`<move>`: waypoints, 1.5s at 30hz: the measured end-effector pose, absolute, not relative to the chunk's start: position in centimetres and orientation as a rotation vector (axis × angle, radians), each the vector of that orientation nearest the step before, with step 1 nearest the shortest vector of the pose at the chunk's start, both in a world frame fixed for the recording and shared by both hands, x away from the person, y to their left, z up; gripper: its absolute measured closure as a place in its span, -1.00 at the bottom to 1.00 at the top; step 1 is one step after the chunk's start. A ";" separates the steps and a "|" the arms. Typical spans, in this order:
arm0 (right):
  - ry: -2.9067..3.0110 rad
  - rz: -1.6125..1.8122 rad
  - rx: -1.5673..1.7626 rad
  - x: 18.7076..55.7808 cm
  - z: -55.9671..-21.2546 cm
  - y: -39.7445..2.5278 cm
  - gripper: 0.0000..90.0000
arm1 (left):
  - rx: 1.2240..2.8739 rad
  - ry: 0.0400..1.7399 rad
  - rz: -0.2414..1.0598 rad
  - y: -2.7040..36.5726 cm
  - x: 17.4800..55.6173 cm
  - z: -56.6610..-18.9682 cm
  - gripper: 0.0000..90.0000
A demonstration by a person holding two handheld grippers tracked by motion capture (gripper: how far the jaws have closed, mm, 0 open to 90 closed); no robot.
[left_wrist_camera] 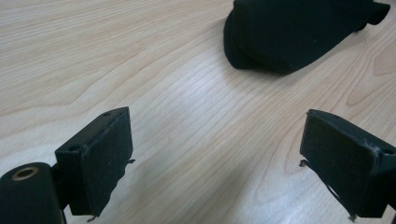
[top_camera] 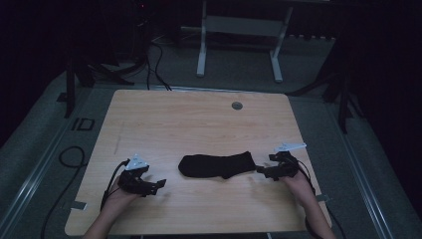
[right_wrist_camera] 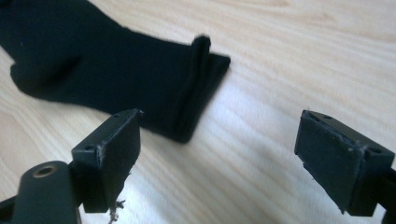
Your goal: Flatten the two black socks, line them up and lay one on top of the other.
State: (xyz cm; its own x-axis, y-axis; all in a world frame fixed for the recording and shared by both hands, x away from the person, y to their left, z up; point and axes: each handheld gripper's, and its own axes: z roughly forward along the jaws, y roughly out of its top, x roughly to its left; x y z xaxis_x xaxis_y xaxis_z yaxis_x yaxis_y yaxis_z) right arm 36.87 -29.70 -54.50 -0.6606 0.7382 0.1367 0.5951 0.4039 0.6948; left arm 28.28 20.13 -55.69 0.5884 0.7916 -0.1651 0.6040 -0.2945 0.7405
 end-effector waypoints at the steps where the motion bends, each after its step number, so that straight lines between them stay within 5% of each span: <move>1: 2.466 1.096 1.189 36.7 -54.6 -29.8 -0.68 | 2.006 1.116 0.293 20.4 28.1 -55.8 -0.78; 45: 2.173 1.126 1.451 30.8 -55.6 -38.2 -0.68 | 1.894 1.192 0.360 24.9 24.4 -56.9 -0.78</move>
